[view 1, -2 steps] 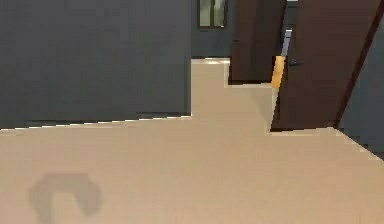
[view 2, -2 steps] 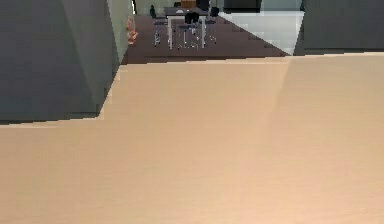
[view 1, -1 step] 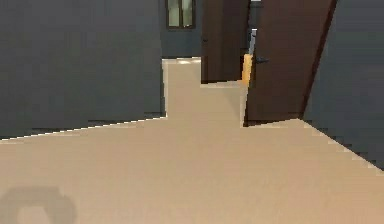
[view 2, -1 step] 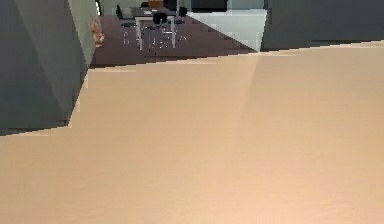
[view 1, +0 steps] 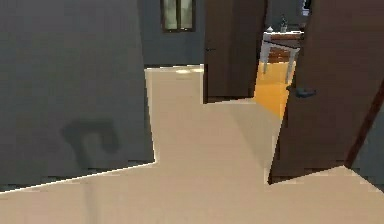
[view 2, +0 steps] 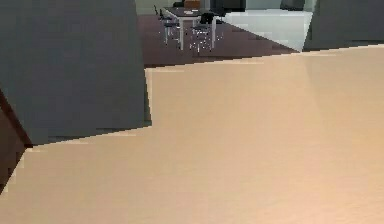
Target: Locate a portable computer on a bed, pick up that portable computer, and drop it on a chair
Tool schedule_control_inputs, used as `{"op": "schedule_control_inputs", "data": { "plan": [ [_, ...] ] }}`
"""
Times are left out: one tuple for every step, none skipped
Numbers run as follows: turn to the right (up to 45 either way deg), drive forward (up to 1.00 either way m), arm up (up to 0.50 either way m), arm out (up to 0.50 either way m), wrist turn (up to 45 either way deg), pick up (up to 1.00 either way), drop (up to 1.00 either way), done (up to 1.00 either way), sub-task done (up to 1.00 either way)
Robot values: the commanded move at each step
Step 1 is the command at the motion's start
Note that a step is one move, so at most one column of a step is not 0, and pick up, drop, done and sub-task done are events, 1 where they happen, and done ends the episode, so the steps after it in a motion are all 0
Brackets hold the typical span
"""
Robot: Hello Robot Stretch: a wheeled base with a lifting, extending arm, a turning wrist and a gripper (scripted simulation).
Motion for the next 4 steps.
{"op": "schedule_control_inputs", "data": {
  "plan": [
    [3.0, 0.0, 0.0, 0.0, 0.0, 0.0, 0.0, 0.0, 0.0],
    [0.0, 1.0, 0.0, 0.0, 0.0, 0.0, 0.0, 0.0, 0.0],
    [0.0, 0.7, 0.0, 0.0, 0.0, 0.0, 0.0, 0.0, 0.0],
    [45.0, 0.0, 0.0, 0.0, 0.0, 0.0, 0.0, 0.0, 0.0]
  ]
}}
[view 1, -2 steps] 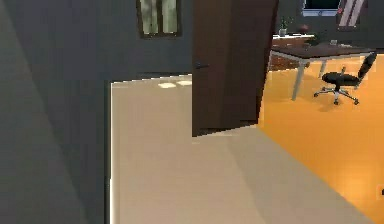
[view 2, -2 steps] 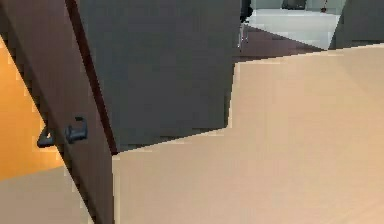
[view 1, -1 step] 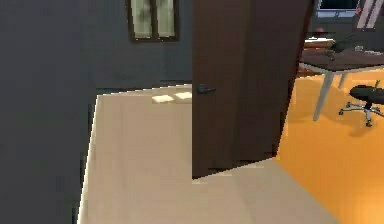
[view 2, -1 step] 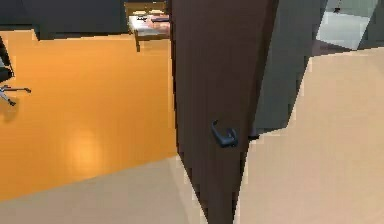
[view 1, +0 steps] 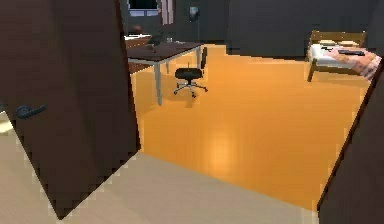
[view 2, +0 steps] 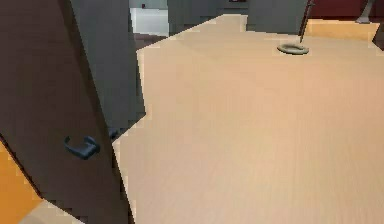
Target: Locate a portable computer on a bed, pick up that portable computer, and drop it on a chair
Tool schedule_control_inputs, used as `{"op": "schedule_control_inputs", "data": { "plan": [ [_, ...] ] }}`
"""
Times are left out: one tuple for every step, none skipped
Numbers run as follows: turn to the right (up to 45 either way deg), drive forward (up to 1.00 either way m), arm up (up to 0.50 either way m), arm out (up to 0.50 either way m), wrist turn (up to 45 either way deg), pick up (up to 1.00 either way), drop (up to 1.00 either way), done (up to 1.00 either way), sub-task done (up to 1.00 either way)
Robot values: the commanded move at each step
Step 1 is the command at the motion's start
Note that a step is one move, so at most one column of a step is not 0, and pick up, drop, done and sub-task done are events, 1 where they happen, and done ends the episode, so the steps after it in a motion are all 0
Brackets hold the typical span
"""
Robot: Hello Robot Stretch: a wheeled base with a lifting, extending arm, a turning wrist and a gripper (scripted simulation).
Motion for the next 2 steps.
{"op": "schedule_control_inputs", "data": {
  "plan": [
    [21.0, 0.0, 0.0, 0.0, 0.0, 0.0, 0.0, 0.0, 0.0],
    [0.0, 1.0, 0.0, 0.0, 0.0, 0.0, 0.0, 0.0, 0.0]
  ]
}}
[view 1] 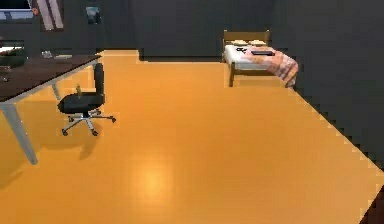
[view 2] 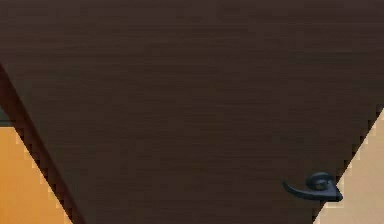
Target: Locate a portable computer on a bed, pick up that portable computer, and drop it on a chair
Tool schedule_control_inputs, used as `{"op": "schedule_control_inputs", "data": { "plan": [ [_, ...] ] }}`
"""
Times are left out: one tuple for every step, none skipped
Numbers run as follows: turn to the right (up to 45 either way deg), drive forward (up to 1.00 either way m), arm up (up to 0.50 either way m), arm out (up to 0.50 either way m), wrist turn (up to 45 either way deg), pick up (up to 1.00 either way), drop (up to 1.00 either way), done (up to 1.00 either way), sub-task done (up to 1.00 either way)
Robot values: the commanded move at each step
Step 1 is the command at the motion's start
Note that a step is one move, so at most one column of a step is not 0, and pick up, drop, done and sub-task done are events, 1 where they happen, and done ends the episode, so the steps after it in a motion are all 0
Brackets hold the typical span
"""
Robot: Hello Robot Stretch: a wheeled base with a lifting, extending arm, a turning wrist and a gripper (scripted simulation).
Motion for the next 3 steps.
{"op": "schedule_control_inputs", "data": {
  "plan": [
    [3.0, 0.0, 0.0, 0.0, 0.0, 0.0, 0.0, 0.0, 0.0],
    [0.0, 0.7, 0.0, 0.0, 0.0, 0.0, 0.0, 0.0, 0.0],
    [6.0, 0.0, 0.0, 0.0, 0.0, 0.0, 0.0, 0.0, 0.0]
  ]
}}
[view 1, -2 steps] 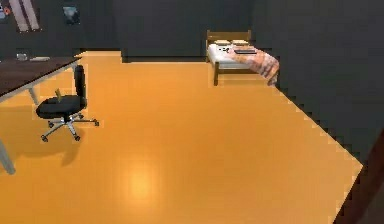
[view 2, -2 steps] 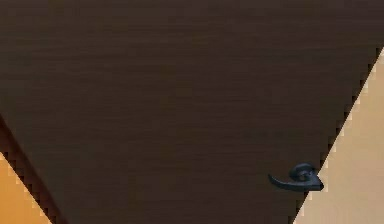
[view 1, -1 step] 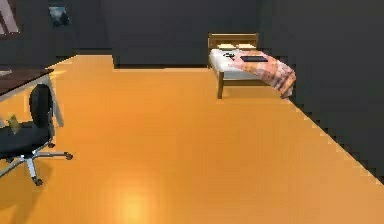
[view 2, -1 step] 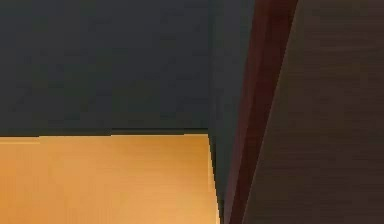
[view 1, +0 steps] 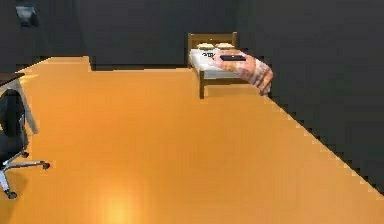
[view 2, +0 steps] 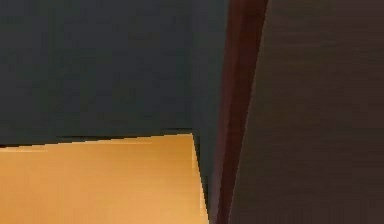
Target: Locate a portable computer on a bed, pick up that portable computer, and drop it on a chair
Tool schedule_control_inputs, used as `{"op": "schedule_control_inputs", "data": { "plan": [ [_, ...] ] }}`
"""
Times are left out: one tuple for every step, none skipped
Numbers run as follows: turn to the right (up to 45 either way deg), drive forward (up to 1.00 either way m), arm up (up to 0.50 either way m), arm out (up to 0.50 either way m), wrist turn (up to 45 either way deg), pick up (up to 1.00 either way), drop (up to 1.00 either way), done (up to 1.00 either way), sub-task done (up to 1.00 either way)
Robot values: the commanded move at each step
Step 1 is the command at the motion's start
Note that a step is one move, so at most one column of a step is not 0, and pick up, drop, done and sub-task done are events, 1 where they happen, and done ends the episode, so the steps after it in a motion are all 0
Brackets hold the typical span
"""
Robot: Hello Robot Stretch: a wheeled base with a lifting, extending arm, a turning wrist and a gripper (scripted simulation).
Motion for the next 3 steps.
{"op": "schedule_control_inputs", "data": {
  "plan": [
    [0.0, 1.0, 0.0, 0.0, 0.0, 0.0, 0.0, 0.0, 0.0],
    [0.0, 1.0, 0.0, 0.0, 0.0, 0.0, 0.0, 0.0, 0.0],
    [0.0, 0.5, 0.0, 0.0, 0.0, 0.0, 0.0, 0.0, 0.0]
  ]
}}
